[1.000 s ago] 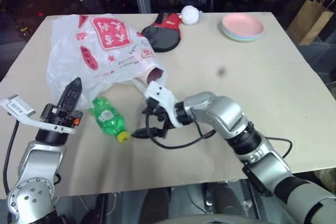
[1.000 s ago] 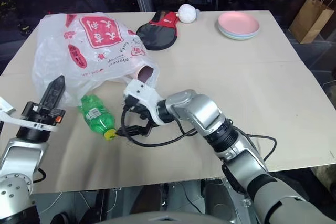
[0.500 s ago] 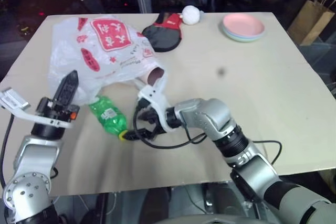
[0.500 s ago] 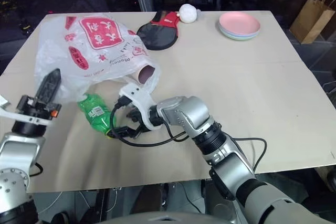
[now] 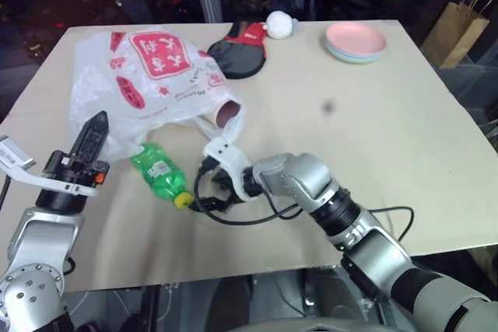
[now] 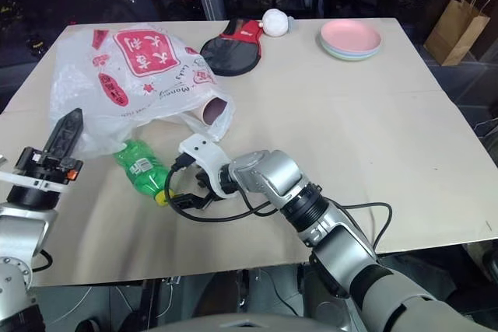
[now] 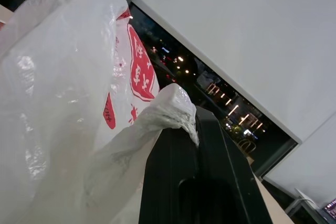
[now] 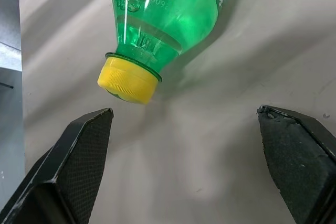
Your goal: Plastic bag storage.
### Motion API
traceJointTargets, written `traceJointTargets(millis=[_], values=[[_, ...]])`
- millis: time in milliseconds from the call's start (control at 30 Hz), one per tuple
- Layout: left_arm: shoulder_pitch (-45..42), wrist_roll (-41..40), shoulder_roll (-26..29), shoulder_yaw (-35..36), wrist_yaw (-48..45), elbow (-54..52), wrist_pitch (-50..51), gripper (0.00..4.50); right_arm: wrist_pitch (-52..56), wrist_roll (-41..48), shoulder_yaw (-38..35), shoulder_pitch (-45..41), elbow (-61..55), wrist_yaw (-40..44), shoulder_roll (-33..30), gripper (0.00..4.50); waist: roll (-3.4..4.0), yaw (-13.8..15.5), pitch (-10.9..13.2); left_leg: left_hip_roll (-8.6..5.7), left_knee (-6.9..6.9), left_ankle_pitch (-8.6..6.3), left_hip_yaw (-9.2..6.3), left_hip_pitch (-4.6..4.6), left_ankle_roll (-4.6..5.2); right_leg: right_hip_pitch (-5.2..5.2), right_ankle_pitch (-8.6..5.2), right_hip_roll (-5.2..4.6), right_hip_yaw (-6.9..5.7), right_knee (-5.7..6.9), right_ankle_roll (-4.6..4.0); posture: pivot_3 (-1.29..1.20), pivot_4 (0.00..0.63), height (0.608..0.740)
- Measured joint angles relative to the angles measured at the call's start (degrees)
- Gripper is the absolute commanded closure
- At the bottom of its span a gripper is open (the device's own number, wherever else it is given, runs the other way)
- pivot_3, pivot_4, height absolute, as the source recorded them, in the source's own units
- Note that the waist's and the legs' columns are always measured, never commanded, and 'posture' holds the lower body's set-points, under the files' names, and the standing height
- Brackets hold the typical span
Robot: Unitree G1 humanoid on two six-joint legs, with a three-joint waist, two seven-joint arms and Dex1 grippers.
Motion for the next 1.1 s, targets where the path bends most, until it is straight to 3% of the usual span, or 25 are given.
traceJointTargets(millis=[133,300,467,600,767,933,1100], values=[[0.52,2.04,0.01,0.04,0.23,-0.11,-0.50,4.50,-1.79,1.20,-0.47,0.00,0.67,0.64,-0.02,0.03,-0.01,-0.07,-0.01,0.02,-0.03,0.00,0.01,0.03,0.00,0.00,-0.02,0.02,0.03,0.00,-0.03,0.00,0.150,0.740],[2.31,6.67,-0.25,1.52,1.47,-0.15,-3.00,4.50,-3.89,5.65,-4.42,-0.62,0.76,8.48,-0.51,0.03,0.00,-0.02,0.03,0.04,-0.12,-0.01,0.07,-0.05,-0.01,-0.04,0.07,0.04,0.07,-0.14,0.11,0.00,0.150,0.740],[7.72,15.87,-3.20,1.33,1.24,1.39,-5.62,4.50,-5.67,6.57,-9.28,-4.84,0.58,13.28,-5.10,0.03,-0.05,0.28,0.00,0.03,-0.41,-0.01,0.08,-0.06,-0.01,-0.06,0.05,0.00,0.00,-0.35,0.06,0.00,0.150,0.740],[9.91,28.70,-6.90,-4.56,6.84,5.69,-6.68,4.50,-8.73,5.36,-14.38,-7.74,4.84,11.99,-6.89,0.03,-0.02,0.17,0.03,0.01,-0.48,-0.01,0.13,-0.06,-0.01,-0.09,0.05,-0.01,0.07,-0.36,0.07,0.00,0.150,0.740],[5.20,36.63,-7.84,-13.17,6.16,7.32,-6.42,4.50,-9.19,5.10,-16.67,-8.55,4.11,11.17,-7.10,0.03,0.03,0.69,0.06,0.01,-0.58,0.00,0.07,-0.11,-0.02,-0.15,0.05,-0.01,-0.02,-0.36,0.05,0.00,0.150,0.740],[1.33,37.47,-6.91,-21.96,-1.29,5.38,-4.49,4.50,-6.22,5.29,-15.09,-6.81,-1.56,11.77,-8.97,0.03,0.00,0.34,0.05,0.00,-0.58,0.00,0.13,-0.16,-0.02,-0.15,0.06,-0.04,0.04,-0.46,0.06,0.00,0.150,0.740],[0.13,34.40,-6.25,-19.31,-4.03,4.61,-3.71,4.50,-2.06,5.60,-11.89,-1.44,-9.79,12.62,-14.65,0.03,0.04,-0.13,0.07,0.02,-0.66,-0.01,0.13,-0.13,-0.01,-0.21,0.05,-0.02,0.06,-0.45,0.05,0.00,0.150,0.740]])
